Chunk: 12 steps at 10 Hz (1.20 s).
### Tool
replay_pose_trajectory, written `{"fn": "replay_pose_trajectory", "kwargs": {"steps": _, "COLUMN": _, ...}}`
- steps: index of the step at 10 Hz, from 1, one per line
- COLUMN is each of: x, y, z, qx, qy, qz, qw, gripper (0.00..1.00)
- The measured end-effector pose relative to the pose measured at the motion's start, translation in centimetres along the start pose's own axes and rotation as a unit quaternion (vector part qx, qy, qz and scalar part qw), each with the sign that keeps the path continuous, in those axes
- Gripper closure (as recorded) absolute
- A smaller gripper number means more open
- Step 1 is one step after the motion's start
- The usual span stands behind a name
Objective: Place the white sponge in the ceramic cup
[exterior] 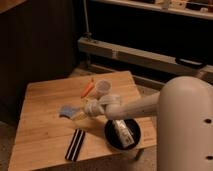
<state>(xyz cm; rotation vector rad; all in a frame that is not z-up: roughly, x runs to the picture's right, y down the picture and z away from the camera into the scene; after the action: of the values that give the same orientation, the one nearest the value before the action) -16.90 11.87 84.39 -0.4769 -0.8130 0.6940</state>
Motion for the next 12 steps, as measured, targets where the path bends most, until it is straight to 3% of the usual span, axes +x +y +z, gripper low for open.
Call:
{"fn": "replay_pose_trajectory", "kwargs": {"steps": 4, "x": 1.4, "y": 0.5, "z": 1.9, "qx": -0.01, "qy": 0.018, "qz": -0.002, "qw": 0.9998, "gripper": 0.2}}
{"fn": "replay_pose_trajectory", "kwargs": {"steps": 12, "x": 2.1, "y": 1.0, "z": 4.2, "qx": -0.022, "qy": 0.03, "qz": -0.003, "qw": 0.9993, "gripper": 0.2}}
